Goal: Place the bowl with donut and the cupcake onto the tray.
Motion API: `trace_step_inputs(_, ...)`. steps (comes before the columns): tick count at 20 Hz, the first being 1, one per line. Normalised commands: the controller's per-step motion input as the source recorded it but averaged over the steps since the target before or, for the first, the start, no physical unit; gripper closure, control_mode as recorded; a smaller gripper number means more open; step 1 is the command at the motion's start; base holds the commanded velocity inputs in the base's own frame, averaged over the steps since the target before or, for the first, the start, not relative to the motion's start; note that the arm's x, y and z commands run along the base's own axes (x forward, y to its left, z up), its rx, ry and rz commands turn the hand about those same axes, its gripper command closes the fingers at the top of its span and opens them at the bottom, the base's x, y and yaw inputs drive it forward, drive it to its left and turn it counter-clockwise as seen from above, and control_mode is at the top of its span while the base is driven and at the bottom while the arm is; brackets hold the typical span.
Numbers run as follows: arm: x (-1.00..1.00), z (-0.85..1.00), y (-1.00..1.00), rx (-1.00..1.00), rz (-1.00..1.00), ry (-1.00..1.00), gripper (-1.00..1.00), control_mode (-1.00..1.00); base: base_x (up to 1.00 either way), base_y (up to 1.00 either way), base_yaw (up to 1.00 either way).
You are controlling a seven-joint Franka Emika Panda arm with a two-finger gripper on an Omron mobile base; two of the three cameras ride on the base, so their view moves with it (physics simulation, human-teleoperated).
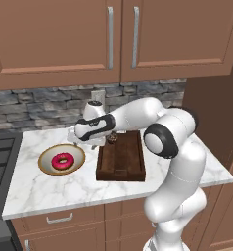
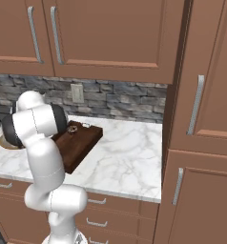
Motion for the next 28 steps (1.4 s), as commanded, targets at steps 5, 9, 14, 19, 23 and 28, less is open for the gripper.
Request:
trace_step_inputs(5,0.00,-0.18,0.15,0.00,0.10,0.00,-1.00,-1.00,0.00,0.00,0.00)
trace_step_inputs(9,-0.03,-0.19,0.00,0.00,0.04,-0.01,-1.00,-1.00,0.00,0.00,0.00)
trace_step_inputs(14,0.00,-0.18,0.04,0.00,0.02,0.00,-1.00,-1.00,0.00,0.00,0.00)
trace_step_inputs(19,0.00,-0.18,0.09,0.00,0.00,-0.01,-1.00,-1.00,0.00,0.00,0.00)
trace_step_inputs(23,0.00,-0.13,0.00,0.00,0.00,-0.03,-1.00,-1.00,0.00,0.00,0.00)
trace_step_inputs(28,0.00,-0.07,0.00,0.00,0.00,-0.03,-1.00,-1.00,0.00,0.00,0.00)
